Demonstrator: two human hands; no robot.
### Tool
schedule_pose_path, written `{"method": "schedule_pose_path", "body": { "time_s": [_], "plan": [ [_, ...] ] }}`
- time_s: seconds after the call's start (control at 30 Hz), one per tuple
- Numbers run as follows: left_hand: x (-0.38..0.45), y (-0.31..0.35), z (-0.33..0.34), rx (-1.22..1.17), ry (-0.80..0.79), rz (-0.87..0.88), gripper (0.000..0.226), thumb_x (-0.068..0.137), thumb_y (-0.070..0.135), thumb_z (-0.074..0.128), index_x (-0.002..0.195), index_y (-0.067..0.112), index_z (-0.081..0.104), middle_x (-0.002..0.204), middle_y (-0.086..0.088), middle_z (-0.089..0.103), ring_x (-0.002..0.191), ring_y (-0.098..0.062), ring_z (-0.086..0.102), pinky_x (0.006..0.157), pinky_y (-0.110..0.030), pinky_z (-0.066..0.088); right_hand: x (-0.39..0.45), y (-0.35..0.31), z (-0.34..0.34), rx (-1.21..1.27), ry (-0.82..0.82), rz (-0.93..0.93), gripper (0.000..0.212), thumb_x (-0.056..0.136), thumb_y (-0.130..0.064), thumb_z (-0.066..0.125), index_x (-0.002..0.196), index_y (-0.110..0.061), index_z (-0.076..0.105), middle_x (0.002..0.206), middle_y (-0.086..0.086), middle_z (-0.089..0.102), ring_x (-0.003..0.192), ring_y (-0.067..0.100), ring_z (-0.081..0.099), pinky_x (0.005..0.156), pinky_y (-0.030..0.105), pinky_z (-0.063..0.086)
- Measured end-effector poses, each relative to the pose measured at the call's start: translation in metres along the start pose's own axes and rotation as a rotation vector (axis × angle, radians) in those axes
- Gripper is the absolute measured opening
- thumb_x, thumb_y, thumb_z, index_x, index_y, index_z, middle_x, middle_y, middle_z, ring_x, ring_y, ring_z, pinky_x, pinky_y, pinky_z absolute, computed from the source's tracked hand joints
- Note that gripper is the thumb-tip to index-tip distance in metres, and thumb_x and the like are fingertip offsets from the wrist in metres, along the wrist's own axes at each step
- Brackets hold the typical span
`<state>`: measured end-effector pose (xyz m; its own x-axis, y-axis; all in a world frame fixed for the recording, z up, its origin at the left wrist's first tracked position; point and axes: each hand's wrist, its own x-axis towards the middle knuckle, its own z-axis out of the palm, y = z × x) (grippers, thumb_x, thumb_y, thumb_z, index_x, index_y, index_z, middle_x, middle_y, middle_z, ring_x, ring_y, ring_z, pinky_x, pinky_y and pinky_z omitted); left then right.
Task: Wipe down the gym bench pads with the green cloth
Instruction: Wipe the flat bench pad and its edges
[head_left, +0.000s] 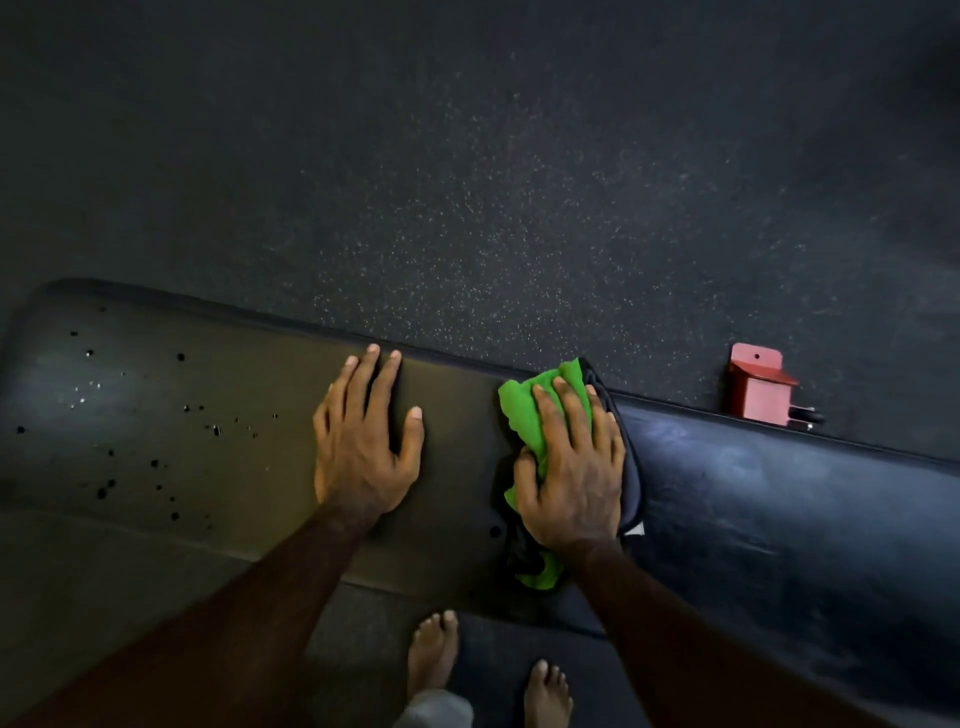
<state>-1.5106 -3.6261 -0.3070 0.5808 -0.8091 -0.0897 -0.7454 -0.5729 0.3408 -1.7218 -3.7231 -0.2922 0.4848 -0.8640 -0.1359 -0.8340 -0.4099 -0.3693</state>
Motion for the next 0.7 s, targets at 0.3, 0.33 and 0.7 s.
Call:
{"method": "schedule_pose_path", "body": {
  "time_s": [0.3,0.33,0.7],
  "plan": [
    [0.005,0.0015,-0.004,0.028,-0.057,0.003,0.072,0.096,0.049,0.044,0.162,0.025,0.028,0.171,0.003,0.021,0.156,-0.025,0.02,0.116,-0.056,0.029,0.0016,-0.003,-0.0025,0.029,0.01,0.031,0.08,0.08,-0.041,0.055,0.158,-0.026,0.041,0.167,0.002,0.034,0.157,0.029,0.022,0.126,0.054,0.02],
    [0.0045,0.0017,-0.0043,0.019,-0.051,0.012,0.072,0.096,0.048,0.045,0.162,0.023,0.03,0.171,0.002,0.022,0.156,-0.025,0.021,0.116,-0.056,0.03,0.0007,-0.0043,-0.0033,0.029,0.023,0.03,0.08,0.08,-0.041,0.055,0.158,-0.026,0.042,0.166,0.002,0.034,0.156,0.029,0.023,0.126,0.053,0.019],
    [0.0025,-0.0029,0.001,0.043,-0.028,0.054,0.072,0.098,0.051,0.045,0.161,0.019,0.031,0.171,0.0,0.022,0.158,-0.025,0.019,0.119,-0.052,0.026,0.0,-0.0043,-0.0001,-0.005,0.04,0.038,0.077,0.082,-0.037,0.055,0.156,-0.02,0.045,0.166,0.006,0.036,0.154,0.033,0.028,0.122,0.055,0.026]
  ]
}}
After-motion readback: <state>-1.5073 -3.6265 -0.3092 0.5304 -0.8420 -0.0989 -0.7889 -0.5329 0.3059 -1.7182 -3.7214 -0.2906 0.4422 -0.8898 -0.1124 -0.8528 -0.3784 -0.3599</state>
